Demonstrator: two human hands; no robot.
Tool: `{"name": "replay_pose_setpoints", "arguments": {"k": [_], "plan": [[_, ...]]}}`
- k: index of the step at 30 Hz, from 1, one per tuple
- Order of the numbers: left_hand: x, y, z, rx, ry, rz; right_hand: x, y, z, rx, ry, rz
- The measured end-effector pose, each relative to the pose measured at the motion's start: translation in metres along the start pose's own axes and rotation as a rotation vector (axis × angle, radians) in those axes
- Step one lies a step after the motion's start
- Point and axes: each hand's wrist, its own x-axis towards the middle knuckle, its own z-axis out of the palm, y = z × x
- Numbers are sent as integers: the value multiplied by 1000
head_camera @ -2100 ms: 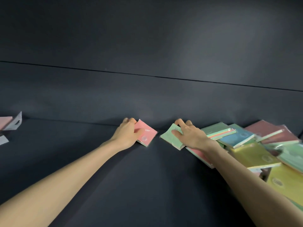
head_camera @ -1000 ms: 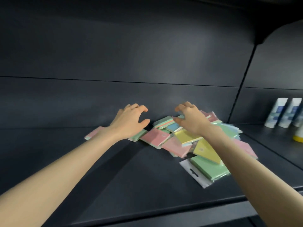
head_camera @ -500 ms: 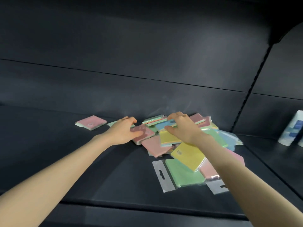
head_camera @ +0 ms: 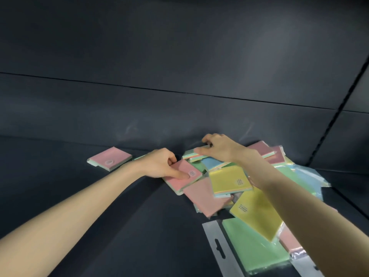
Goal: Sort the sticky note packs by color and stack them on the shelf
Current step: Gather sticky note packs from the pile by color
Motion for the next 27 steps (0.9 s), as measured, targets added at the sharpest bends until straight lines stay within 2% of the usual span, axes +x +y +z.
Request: {"name": "replay_pose_setpoints", "arguments": {"k": [6, 12, 19, 27], "plan": [[7, 1, -1, -84, -51, 17, 4, 5, -9, -59, -143, 18], [7, 3, 0, 16, -49, 42, -6, 9, -15, 23, -213, 26], [-1, 8, 4, -70, 49, 54, -19, 7, -21, 22, -99, -25], [-27, 13, 5, -225, 245, 48, -42, 2, -27, 235, 93, -67]]}}
